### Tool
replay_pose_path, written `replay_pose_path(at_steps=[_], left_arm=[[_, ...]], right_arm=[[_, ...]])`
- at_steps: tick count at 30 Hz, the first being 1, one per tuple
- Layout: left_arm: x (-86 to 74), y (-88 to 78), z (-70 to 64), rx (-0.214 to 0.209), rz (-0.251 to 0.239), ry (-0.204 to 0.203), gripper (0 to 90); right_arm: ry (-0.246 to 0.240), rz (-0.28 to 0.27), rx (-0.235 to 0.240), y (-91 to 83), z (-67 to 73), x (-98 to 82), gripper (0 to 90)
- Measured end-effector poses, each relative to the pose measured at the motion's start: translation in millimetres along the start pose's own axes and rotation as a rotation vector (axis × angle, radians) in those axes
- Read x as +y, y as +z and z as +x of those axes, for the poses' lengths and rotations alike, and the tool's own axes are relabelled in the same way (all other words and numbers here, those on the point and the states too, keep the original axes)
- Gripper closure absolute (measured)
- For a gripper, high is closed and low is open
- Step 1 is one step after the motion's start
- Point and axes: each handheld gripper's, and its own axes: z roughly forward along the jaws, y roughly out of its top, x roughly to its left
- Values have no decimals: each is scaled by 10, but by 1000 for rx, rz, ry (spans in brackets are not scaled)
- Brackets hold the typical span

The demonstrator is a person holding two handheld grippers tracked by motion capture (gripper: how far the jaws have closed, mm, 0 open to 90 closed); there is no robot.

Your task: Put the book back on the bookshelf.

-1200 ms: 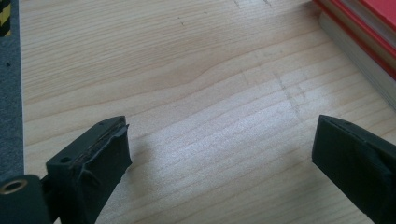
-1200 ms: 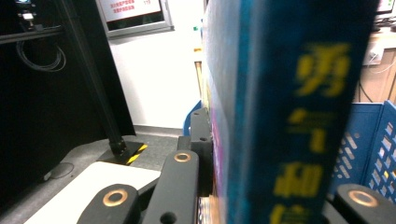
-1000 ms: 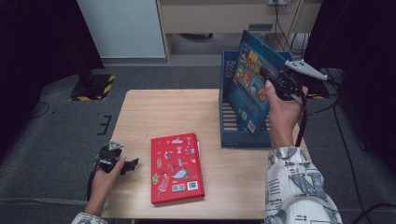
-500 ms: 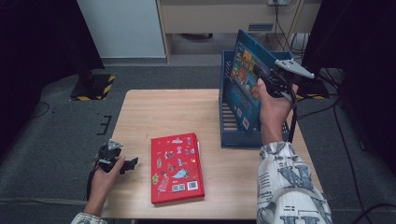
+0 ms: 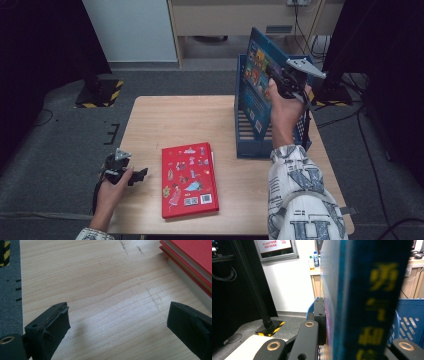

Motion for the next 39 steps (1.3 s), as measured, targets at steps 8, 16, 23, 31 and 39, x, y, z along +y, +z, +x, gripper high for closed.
replay_pose_path(at_steps=[8,16,23,31,39], left_arm=[[6,4,-5,-2,3,9,34],[17,4,-15,-11,6,21,34],[22,7,-16,-14,8,24,34],[39,5,-16,-36,4,43,34],[40,18,-24,-30,15,50,32]], right_arm=[[-26,12,-32,54,9,-51,833],[-15,2,-38,132,17,-111,833],[3,-8,-45,190,5,-136,833],[11,-25,-56,227,-23,-226,833],[-4,-19,-60,243,-61,-369,833]])
